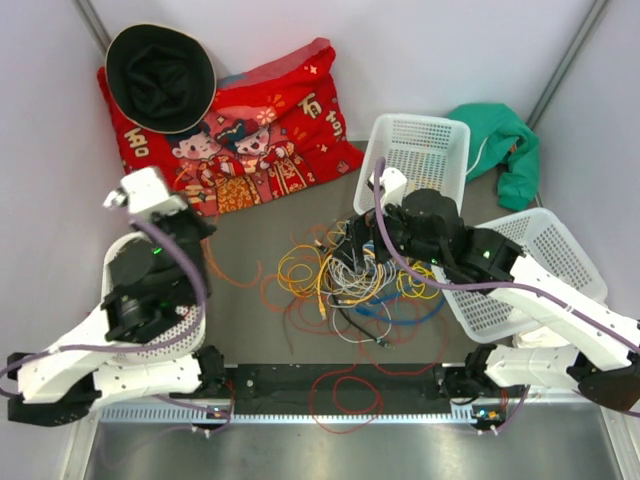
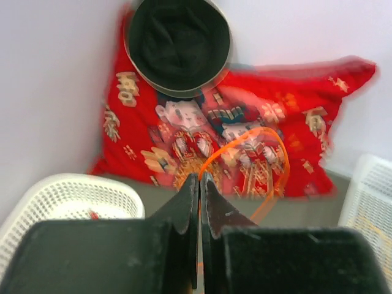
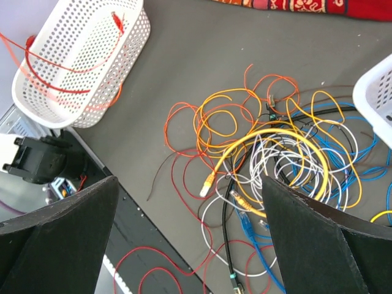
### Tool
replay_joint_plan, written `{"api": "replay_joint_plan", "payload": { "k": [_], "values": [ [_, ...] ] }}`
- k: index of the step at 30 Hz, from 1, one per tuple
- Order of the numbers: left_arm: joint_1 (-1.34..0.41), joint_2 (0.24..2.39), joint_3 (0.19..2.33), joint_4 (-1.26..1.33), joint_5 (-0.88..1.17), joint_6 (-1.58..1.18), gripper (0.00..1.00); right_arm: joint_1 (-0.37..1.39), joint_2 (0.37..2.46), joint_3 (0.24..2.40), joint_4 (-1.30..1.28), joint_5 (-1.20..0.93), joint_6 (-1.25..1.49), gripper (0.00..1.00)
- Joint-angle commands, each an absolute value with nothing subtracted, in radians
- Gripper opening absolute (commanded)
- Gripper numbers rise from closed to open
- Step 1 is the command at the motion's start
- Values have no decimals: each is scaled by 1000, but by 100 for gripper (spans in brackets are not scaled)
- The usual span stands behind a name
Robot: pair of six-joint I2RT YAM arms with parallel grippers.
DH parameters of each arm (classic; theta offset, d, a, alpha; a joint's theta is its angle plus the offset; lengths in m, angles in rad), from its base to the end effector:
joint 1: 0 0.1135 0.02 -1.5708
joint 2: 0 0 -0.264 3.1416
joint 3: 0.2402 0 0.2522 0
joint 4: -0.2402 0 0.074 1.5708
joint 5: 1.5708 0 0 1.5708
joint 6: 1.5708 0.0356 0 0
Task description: Untangle the cables
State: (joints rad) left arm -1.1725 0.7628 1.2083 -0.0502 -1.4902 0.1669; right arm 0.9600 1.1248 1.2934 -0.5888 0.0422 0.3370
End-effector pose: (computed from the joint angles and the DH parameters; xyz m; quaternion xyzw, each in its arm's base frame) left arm 0.0697 -0.0741 0.4852 -0.1894 0.6698 0.0347 0.7171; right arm 0.1375 0.1938 0.4072 -0.2462 0.8020 0.3144 0.4442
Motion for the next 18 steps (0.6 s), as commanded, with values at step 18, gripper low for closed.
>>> {"api": "replay_joint_plan", "payload": {
  "k": [18],
  "values": [
    [-198,1125,1594,-799,-902,-526,0,959,1077,1235,-560,150,255,99]
  ]
}}
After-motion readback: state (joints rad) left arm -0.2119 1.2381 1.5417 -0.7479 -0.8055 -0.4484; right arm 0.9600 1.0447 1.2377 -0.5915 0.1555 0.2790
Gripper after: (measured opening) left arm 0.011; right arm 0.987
